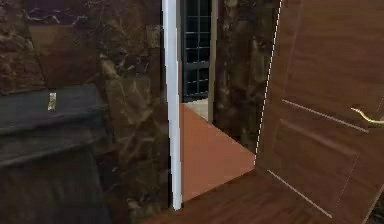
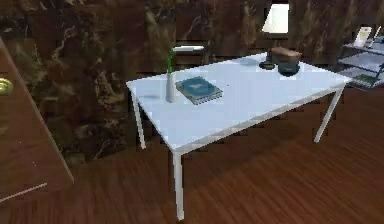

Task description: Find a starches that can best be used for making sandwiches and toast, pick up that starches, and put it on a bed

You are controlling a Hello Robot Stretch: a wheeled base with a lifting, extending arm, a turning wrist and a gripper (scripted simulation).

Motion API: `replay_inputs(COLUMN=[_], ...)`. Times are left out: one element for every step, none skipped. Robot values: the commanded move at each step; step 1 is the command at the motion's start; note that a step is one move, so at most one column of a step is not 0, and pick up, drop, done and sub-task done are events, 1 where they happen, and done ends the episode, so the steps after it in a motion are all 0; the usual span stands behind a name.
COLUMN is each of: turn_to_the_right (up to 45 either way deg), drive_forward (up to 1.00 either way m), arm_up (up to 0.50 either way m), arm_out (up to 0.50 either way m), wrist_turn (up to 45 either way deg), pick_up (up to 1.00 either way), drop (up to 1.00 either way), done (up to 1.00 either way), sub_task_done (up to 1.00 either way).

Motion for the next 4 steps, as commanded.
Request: replay_inputs(turn_to_the_right=[-45.0, -45.0, -42.0, 0.0], drive_forward=[0.00, 0.00, 0.00, 1.00], arm_up=[0.00, 0.00, 0.00, 0.00], arm_out=[0.00, 0.00, 0.00, 0.00], wrist_turn=[0.0, 0.0, 0.0, 0.0], pick_up=[0.00, 0.00, 0.00, 0.00], drop=[0.00, 0.00, 0.00, 0.00], done=[0.00, 0.00, 0.00, 0.00], sub_task_done=[0.00, 0.00, 0.00, 0.00])
